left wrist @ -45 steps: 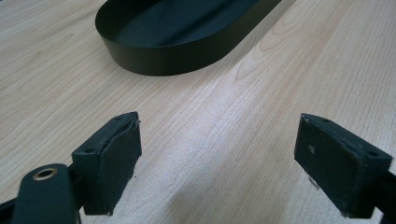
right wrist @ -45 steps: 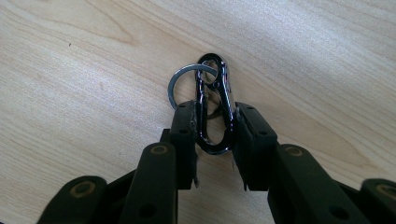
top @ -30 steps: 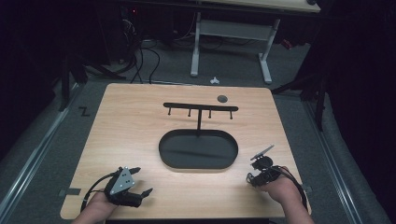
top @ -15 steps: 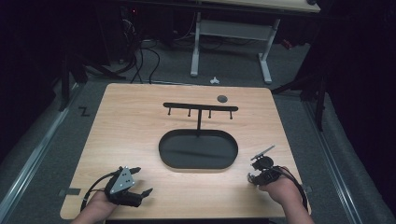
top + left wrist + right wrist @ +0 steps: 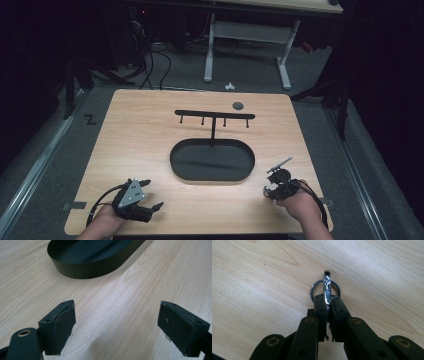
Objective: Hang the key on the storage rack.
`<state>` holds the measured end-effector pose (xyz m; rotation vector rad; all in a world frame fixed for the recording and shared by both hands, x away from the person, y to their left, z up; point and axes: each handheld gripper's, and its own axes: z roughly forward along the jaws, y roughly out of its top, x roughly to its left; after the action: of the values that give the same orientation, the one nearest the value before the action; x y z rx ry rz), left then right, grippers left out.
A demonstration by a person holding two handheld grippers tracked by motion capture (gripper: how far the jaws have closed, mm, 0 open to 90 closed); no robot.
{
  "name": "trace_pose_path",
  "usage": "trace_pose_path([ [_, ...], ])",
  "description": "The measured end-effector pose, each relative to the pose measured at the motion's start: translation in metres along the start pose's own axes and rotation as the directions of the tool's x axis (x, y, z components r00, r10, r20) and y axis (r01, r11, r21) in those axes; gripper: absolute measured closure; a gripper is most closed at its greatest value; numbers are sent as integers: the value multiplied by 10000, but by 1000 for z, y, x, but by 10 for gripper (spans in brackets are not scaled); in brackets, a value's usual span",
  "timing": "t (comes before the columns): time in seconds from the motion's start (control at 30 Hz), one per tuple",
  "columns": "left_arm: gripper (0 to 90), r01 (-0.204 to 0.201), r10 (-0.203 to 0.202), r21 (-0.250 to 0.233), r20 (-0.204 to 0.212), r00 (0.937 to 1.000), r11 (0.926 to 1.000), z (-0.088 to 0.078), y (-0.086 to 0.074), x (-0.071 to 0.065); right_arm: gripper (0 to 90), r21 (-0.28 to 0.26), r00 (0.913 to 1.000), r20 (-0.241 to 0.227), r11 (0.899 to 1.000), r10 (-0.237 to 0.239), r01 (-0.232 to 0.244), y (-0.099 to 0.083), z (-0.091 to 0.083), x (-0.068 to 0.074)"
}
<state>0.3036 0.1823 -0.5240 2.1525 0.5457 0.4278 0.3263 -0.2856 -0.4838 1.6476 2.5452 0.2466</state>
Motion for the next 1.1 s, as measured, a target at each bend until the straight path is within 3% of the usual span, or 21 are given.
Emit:
trace_pose_path([
  [0.23, 153, 8, -8, 1, -16, 10000, 10000, 0, 0, 0, 846, -315, 9998, -87, 9993, 174, -177, -2, -11, 1],
  [0.47, 153, 19, -19, -11, -9, 10000, 10000, 0, 0, 0, 844, -493, 9997, 224, 9987, 126, -115, 2, -28, 6],
  [0.6, 153, -6, 6, -4, 2, 10000, 10000, 0, 0, 0, 844, -815, 9996, 60, 9963, 270, -265, 5, -34, 8],
  [0.97, 153, -29, 29, -7, -8, 10000, 10000, 0, 0, 0, 842, -1058, 9997, -221, 9944, 41, -64, 18, -51, 14],
  [1.1, 153, -12, 12, -55, 23, 10000, 10000, 0, 0, 0, 844, -1216, 9991, -317, 9921, 276, -312, 23, -59, 14],
])
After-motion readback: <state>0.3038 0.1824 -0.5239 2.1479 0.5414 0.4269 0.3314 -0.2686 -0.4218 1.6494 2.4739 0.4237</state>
